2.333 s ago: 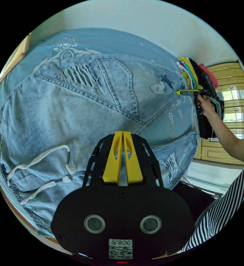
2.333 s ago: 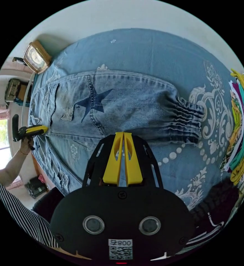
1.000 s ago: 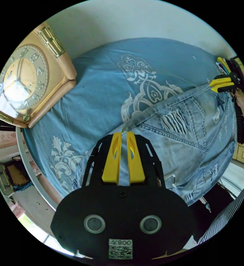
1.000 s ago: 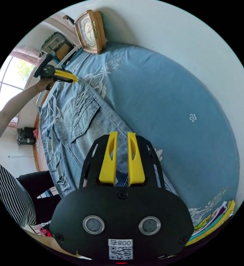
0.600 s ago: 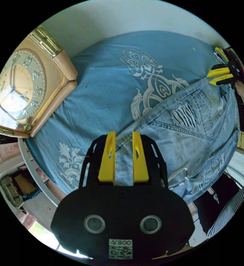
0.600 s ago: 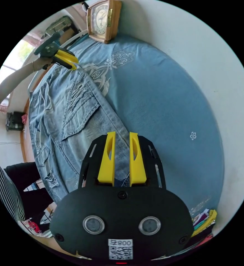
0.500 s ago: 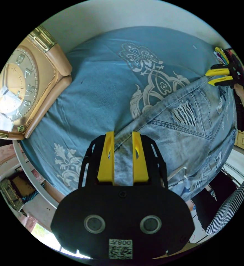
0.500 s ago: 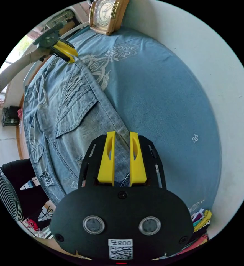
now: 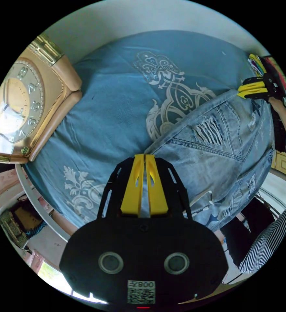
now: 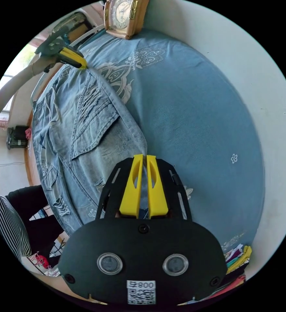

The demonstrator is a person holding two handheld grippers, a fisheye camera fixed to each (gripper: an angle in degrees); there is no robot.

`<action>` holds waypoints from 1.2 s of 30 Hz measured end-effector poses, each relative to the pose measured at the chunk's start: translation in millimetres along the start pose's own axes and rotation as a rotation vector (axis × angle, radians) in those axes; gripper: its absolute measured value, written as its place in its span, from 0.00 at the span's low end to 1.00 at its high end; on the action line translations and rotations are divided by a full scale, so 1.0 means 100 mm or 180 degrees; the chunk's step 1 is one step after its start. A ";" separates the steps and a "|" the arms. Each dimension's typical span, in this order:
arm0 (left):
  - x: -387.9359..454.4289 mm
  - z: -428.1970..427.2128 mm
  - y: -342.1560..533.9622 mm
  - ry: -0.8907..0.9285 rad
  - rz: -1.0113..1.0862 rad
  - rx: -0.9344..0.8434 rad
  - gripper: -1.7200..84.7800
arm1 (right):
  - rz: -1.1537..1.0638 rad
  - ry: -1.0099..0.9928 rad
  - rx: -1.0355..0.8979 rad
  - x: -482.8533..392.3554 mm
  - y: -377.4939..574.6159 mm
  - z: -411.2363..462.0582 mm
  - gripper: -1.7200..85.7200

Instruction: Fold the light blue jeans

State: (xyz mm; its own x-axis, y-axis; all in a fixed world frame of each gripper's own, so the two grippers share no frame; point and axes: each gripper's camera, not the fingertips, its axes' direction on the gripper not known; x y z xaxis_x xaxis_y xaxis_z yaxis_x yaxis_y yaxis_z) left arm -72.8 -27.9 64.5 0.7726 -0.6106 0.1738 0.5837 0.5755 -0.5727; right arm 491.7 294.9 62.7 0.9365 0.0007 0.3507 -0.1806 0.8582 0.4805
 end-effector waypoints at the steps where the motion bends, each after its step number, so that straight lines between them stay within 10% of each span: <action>1: 0.01 -0.04 0.04 0.0003 -0.0010 0.0030 0.03 | 0.0046 -0.0054 0.0020 -0.01 0.02 -0.01 0.05; 36: 0.93 -0.56 3.99 0.0392 -0.0717 0.0182 0.03 | -0.0302 -0.0599 -0.0188 -2.69 1.38 0.10 0.03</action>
State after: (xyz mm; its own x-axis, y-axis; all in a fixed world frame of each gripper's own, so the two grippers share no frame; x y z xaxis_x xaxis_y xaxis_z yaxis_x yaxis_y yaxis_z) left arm 218.2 114.1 -192.7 0.5874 -0.7864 0.1909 0.7534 0.4453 -0.4839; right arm 212.0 407.8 43.1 0.8748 -0.1727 0.4526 -0.0711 0.8784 0.4726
